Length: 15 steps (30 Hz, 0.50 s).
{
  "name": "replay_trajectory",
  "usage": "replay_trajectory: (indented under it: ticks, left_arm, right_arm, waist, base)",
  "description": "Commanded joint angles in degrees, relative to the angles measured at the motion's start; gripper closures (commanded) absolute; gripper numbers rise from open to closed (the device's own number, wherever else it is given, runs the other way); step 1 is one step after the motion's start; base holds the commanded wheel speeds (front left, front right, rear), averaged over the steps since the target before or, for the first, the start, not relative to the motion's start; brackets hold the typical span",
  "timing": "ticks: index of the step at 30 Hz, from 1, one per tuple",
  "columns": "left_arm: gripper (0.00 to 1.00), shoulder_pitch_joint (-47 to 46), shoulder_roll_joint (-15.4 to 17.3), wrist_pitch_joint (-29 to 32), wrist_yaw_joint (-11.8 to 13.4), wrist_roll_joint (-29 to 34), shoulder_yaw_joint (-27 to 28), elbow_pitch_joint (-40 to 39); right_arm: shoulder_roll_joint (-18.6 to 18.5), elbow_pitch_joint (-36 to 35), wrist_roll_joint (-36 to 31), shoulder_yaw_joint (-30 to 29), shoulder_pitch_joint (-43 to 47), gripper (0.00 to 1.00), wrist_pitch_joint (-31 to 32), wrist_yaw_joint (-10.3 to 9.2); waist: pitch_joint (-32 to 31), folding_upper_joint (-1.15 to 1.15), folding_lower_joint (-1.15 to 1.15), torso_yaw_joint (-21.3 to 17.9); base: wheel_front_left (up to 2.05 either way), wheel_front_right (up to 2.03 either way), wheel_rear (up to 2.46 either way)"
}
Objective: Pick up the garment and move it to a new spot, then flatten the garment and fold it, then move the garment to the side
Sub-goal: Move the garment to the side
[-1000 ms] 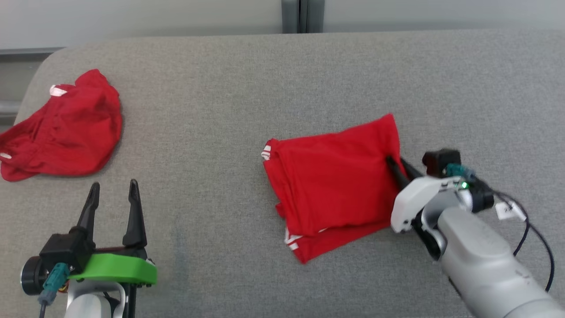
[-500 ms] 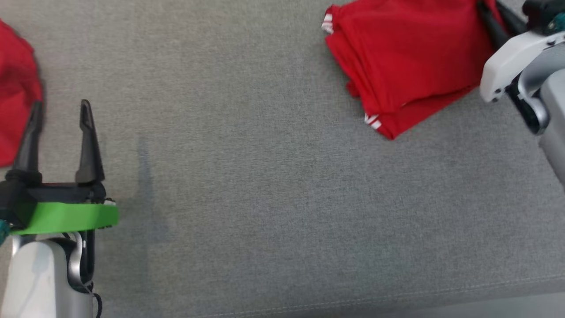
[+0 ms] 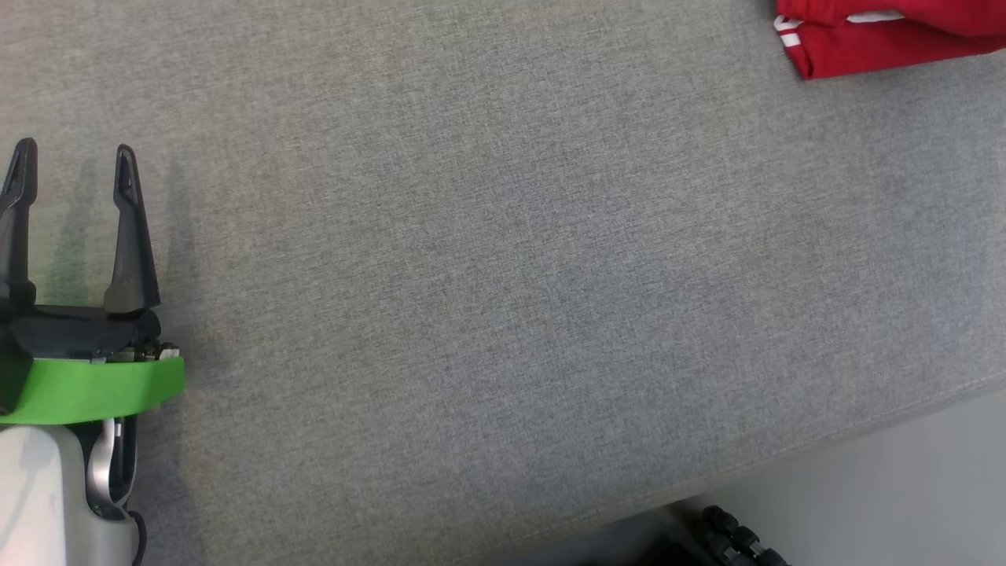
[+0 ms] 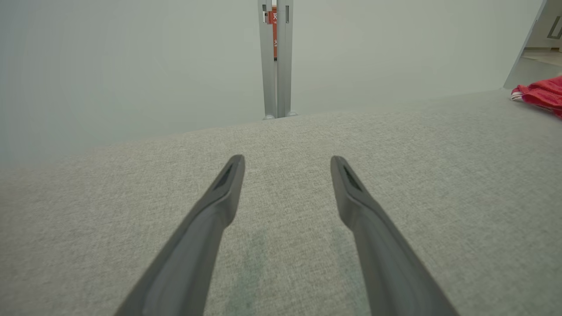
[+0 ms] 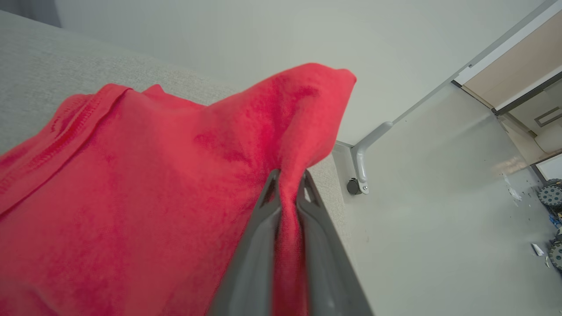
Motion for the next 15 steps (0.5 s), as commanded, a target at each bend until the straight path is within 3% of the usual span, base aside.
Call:
replay_trajectory:
  ticks: [1,9,10,11,15]
  left_arm:
    - [0.00,0.7,0.7,0.0,-0.2,0.1,0.2,-0.6]
    - [0.00,1.6,0.5,0.0,-0.2,0.1,-0.2,-1.7]
    - [0.00,1.5,0.3,0.0,-0.2,0.2,-0.3,-1.7]
    - [0.00,1.4,0.1,0.0,-0.2,0.2,-0.5,-1.7]
    - [0.00,1.1,-0.6,0.0,-0.2,0.1,-0.6,-1.3]
  right_arm:
    - [-0.3,-0.3,0.2,-0.1,-1.5,1.00,0.7,-0.13]
    - [-0.5,3.4,-2.5,-0.4,-6.7,1.00,3.3,-0.13]
    - [-0.5,4.1,-3.5,-0.6,-7.5,0.58,2.9,-0.13]
    - [-0.3,5.0,-3.9,-1.0,-8.0,0.00,2.4,-0.13]
    - [1.0,7.5,-7.4,-1.6,-8.9,0.00,0.2,-0.12]
  waist:
    - [2.1,0.00,-0.01,-1.9]
    - [2.7,0.00,-0.01,-0.4]
    - [2.6,0.00,-0.01,-0.2]
    - [2.6,0.00,-0.01,0.0]
    - [1.6,0.00,-0.01,0.7]
  base:
    - [0.00,0.00,0.00]
    - [0.00,0.00,0.00]
    - [0.00,0.00,0.00]
    - [0.00,0.00,0.00]
    - [0.00,0.00,0.00]
